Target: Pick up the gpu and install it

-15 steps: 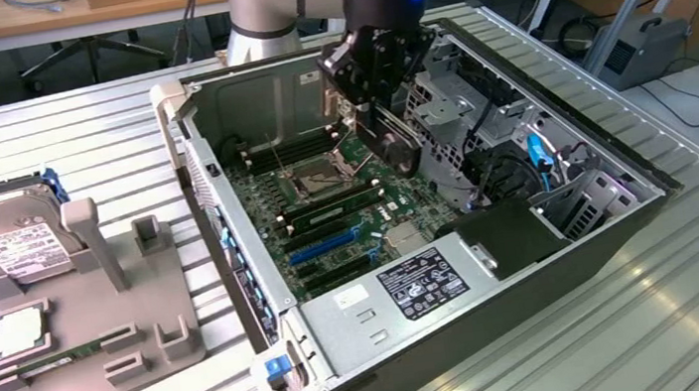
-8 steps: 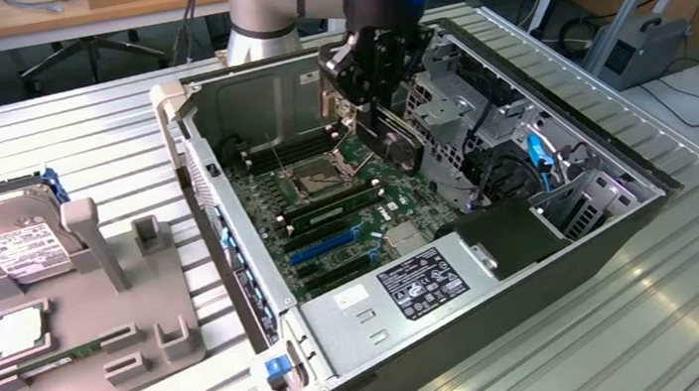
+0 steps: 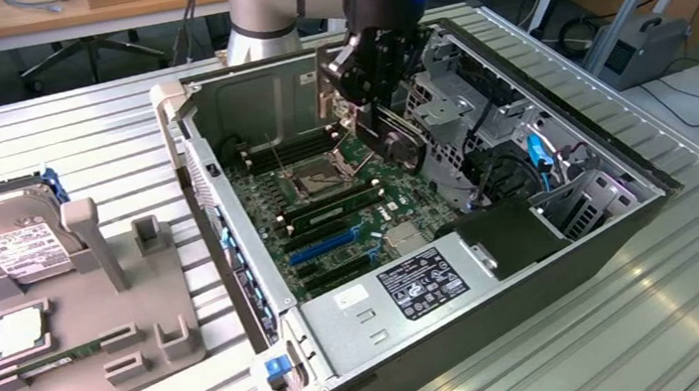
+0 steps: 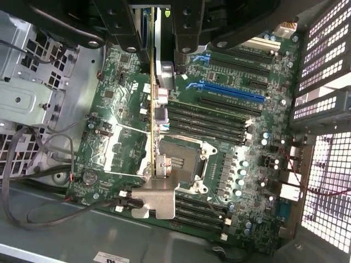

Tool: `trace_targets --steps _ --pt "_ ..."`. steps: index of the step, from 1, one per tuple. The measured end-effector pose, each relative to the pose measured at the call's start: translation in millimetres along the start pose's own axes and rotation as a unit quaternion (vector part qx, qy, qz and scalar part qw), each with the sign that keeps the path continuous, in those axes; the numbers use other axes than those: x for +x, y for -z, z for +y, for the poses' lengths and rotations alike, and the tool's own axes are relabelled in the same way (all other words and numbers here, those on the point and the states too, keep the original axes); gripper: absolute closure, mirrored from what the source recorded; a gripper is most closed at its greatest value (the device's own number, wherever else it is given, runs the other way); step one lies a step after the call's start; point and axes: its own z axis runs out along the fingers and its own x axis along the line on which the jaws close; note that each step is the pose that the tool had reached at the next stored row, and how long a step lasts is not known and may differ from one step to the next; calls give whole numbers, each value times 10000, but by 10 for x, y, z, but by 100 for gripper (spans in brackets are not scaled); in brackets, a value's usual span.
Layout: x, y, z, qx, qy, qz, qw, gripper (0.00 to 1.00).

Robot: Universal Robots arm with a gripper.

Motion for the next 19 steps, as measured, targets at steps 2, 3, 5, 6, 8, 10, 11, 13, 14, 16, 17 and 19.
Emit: trace_targets --steps 2,3,5,6,8,10,11,13,14,16,17,19 --pt "0 0 0 -2 69 -3 10000 73" --pt "0 0 0 -3 104 -4 9999 73" --pt "0 -1 0 -5 164 -7 9999 73" --pt "0 -1 0 -6 193 -8 9998 73" --pt "0 -1 0 -7 246 -10 9997 73" --pt "0 -1 0 -9 303 -13 9995 73" --pt "0 -1 0 -10 334 -14 9994 73" --pt "0 -1 0 -11 401 -16 9992 73" --pt "0 -2 0 -12 428 -17 9991 73" --pt "0 -2 0 -16 532 -22 9986 73" --pt "0 -2 0 -16 562 -23 9984 73" --pt "0 -2 0 -18 638 -26 9980 73"
